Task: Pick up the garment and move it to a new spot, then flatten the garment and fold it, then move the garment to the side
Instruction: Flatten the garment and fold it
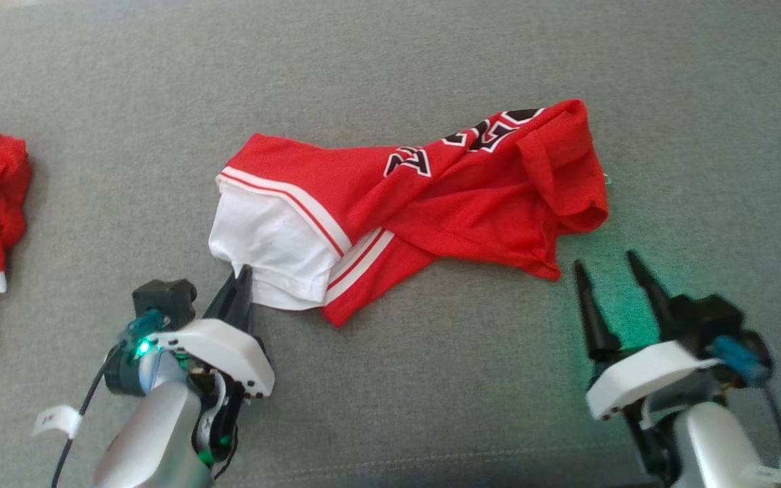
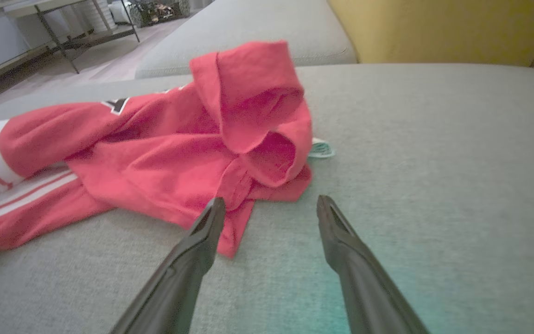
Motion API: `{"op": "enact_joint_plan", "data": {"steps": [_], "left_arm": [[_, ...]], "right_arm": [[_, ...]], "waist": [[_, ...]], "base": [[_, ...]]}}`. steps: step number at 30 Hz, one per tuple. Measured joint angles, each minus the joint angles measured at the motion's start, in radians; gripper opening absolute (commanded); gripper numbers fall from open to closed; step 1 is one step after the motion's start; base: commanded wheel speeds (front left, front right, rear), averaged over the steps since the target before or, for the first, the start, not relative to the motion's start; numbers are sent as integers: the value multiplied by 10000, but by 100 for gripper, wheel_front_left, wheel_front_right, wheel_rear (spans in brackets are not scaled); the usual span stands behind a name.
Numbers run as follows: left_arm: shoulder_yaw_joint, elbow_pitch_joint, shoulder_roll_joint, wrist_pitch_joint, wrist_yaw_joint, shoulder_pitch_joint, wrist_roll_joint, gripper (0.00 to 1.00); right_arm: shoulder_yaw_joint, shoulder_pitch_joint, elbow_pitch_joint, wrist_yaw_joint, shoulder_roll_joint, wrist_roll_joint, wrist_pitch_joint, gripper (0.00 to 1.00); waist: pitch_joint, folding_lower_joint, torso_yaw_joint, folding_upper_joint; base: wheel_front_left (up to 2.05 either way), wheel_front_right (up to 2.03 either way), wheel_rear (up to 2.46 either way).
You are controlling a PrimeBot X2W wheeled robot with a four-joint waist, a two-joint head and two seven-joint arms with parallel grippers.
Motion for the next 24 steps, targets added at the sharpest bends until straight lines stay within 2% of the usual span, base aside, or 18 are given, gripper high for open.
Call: {"op": "enact_joint_plan", "data": {"steps": [4, 11, 12, 13, 14, 15, 16, 20, 24], "left_arm": [[-104, 105, -54, -130, -35, -213, 2, 0], [-198, 176, -153, -351, -100, -361, 38, 0], [-199, 190, -180, -405, -100, -368, 73, 0], [-198, 196, -198, -408, -100, -377, 81, 0], [-198, 196, -209, -479, -100, -381, 86, 0], [-192, 196, -207, -523, -100, -382, 86, 0], [-182, 196, -207, -581, -100, -382, 86, 0], [23, -65, -184, -754, -92, -382, 105, 0], [447, -1104, -23, -838, 125, -381, 422, 0]], "right_arm": [[410, -372, 761, 0, 0, -23, -17, 100], [550, -1191, 1906, 0, -4, 52, 58, 100], [556, -1220, 2054, 0, -6, 127, 90, 95], [571, -1229, 2217, 0, -6, 222, 169, 41], [591, -1235, 2336, 0, -6, 318, 274, 6], [602, -1270, 2378, 0, -8, 349, 278, 6], [596, -1332, 2433, 0, -19, 389, 286, 0], [602, -1486, 2466, 0, -12, 612, 282, 0], [357, -1417, 1818, 0, -25, 619, -71, 0]], "waist": [[118, 0, 173, 0], [240, 0, 396, 0], [248, 0, 423, 0], [255, 0, 446, 0], [261, 0, 463, 0], [266, 0, 474, 0], [267, 0, 483, 0], [246, 0, 473, 0], [170, 0, 414, 0]], "base": [[0, 0, 0], [0, 0, 0], [0, 0, 0], [0, 0, 0], [0, 0, 0], [0, 0, 0], [0, 0, 0], [0, 0, 0], [0, 0, 0]]}}
